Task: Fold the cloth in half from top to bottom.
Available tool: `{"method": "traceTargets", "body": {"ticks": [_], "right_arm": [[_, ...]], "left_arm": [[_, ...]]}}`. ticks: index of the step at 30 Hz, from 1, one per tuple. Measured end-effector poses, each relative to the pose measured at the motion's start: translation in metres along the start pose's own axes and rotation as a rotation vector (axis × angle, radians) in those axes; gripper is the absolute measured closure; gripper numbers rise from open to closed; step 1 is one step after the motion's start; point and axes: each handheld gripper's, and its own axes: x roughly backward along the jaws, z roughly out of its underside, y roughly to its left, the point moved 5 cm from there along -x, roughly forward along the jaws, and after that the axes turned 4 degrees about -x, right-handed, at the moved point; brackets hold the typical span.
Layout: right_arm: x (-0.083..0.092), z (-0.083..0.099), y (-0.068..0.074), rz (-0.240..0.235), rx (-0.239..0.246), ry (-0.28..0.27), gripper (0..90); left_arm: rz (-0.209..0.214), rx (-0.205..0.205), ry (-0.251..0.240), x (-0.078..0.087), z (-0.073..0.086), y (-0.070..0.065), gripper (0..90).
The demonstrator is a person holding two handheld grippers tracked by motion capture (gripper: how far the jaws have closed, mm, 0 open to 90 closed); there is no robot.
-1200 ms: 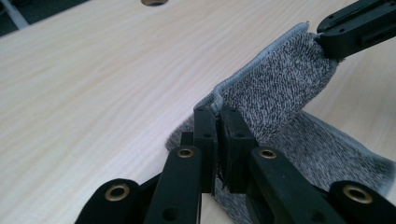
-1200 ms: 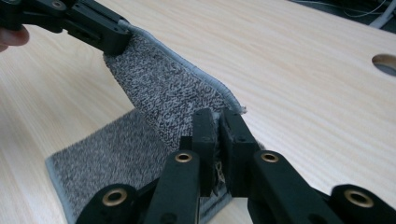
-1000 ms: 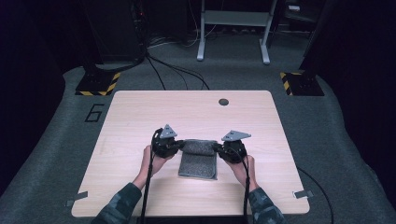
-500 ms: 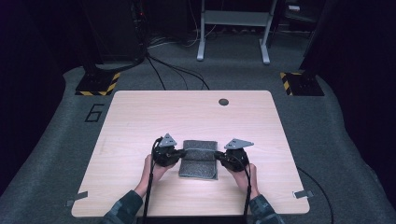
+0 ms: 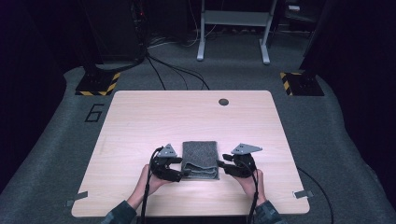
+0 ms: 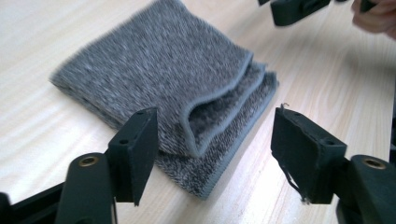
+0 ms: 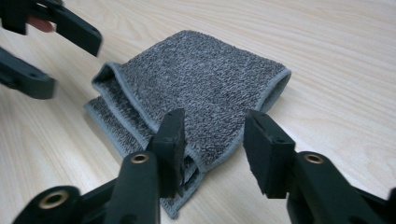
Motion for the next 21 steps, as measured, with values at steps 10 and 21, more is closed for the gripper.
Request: {"method": "traceTargets", "body": {"ticks": [10,21], "right_arm": [[-0.035,-0.013,0.0,0.022,-0.014,0.03,21.1],[-0.062,0.005,0.001,0.011,0.051,0.156,14.5]], "left_arm": [[-0.199,0.066,0.023,-0.023,-0.01,0.044,25.8],[-0.231,-0.02,0.135,-0.041,0.02,0.033,22.6]]}}
